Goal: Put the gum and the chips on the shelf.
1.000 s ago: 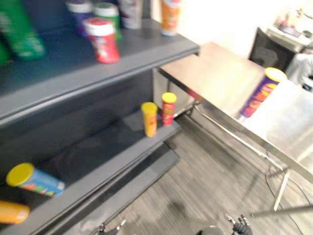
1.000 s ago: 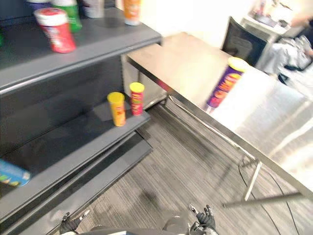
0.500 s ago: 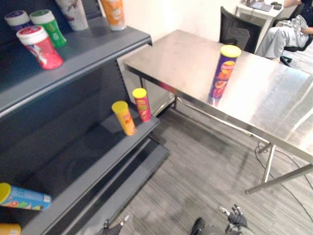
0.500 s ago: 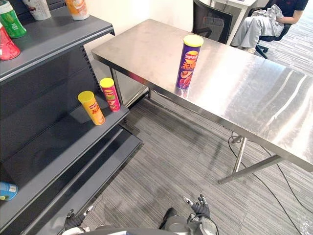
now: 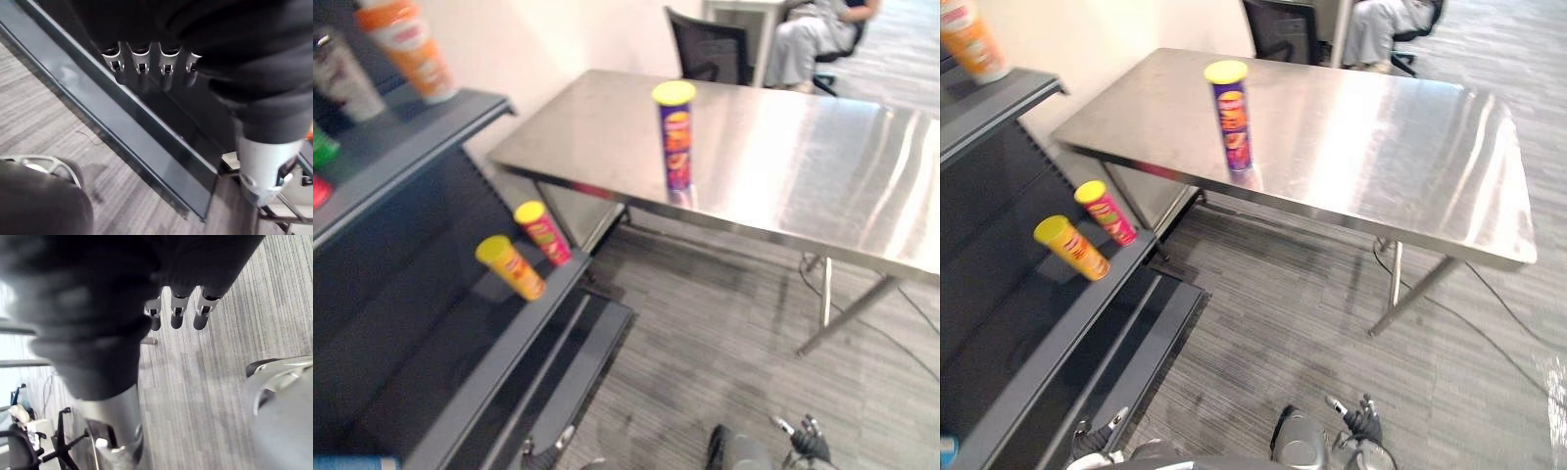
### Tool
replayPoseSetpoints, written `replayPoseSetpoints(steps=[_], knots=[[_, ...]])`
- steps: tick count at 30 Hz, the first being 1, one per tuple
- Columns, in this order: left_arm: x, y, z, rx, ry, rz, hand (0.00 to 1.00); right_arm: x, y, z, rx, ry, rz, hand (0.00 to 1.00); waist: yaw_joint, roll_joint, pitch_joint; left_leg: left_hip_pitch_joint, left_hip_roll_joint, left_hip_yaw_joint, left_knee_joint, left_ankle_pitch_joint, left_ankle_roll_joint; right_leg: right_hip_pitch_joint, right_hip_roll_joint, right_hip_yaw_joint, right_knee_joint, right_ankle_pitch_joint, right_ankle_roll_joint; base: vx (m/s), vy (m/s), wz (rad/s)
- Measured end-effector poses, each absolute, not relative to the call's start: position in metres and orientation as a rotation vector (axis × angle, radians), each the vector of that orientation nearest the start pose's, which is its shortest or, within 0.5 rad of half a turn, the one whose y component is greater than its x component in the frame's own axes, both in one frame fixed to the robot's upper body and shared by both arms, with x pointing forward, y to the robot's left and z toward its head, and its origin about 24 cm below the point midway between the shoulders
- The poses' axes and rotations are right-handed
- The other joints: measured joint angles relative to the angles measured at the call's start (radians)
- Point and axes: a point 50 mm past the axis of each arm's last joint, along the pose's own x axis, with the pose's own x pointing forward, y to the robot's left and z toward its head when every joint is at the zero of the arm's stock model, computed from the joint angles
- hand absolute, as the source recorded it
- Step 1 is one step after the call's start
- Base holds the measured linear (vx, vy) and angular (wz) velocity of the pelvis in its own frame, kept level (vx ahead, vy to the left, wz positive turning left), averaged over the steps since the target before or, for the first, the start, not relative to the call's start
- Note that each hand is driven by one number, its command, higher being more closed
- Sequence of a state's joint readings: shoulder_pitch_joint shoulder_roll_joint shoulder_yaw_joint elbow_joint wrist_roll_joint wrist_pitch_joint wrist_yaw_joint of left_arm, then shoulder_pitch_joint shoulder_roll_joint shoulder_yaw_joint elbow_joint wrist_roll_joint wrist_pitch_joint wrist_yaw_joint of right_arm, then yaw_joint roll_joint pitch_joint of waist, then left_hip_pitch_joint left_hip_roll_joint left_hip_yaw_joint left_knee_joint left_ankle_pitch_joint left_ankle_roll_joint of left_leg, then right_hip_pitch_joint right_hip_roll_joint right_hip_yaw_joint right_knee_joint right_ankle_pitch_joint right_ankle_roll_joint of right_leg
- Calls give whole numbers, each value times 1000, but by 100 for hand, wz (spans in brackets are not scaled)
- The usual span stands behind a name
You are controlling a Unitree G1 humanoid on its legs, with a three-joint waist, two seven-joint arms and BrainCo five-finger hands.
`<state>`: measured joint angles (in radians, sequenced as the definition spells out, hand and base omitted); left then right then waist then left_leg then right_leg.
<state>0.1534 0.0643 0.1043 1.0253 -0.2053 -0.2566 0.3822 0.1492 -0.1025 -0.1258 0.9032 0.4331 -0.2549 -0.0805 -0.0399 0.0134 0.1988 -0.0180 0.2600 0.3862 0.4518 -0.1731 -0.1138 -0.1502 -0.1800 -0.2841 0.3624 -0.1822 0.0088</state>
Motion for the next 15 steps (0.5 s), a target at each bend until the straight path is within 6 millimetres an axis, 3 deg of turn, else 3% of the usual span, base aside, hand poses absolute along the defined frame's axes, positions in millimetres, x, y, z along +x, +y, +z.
replayPoseSetpoints(steps=[2, 5, 7, 8, 9, 12, 15], knots=[[84, 213, -149, -9, 884, 688, 0, 113, -220, -136, 272, 735, -505, 0, 22, 3, 1, -51, -9, -55, -53, 1, 1, 0, 41, 75, -11, 0, 0, 71, 63, -122], [86, 212, -147, -29, 872, 711, 0, 115, -216, -134, 276, 720, -486, 0, 24, 4, 1, -85, -25, -134, -134, 14, 12, -5, 62, 139, 0, 0, 1, 87, 168, -103], [86, 209, -148, -39, 878, 722, 0, 112, -216, -135, 284, 723, -495, 0, 31, 13, -3, -76, -35, -180, -158, 25, -7, -15, 81, 192, 30, -11, 20, 109, 263, -110], [87, 210, -148, -36, 878, 725, 0, 108, -213, -137, 298, 733, -501, 0, 42, 14, -13, -67, -56, -165, -146, 4, -6, -15, 80, 225, 36, -8, 33, 174, 278, -81], [92, 207, -147, -36, 872, 712, 0, 101, -207, -139, 316, 743, -508, 0, 33, -8, -25, -62, -74, -147, -149, -11, 3, -16, 62, 238, 23, -1, 50, 150, 215, -55], [94, 206, -148, -29, 873, 674, 0, 88, -201, -143, 350, 764, -547, 0, 20, -35, -43, -36, -114, -109, -168, -22, 21, -10, 28, 269, -20, 22, 95, 170, 215, -23], [92, 202, -151, -26, 903, 661, 0, 85, -203, -144, 345, 758, -575, 0, 16, -21, -62, -18, -139, -100, -173, -24, 29, 28, 13, 269, -89, 48, 128, 192, 147, -14]])
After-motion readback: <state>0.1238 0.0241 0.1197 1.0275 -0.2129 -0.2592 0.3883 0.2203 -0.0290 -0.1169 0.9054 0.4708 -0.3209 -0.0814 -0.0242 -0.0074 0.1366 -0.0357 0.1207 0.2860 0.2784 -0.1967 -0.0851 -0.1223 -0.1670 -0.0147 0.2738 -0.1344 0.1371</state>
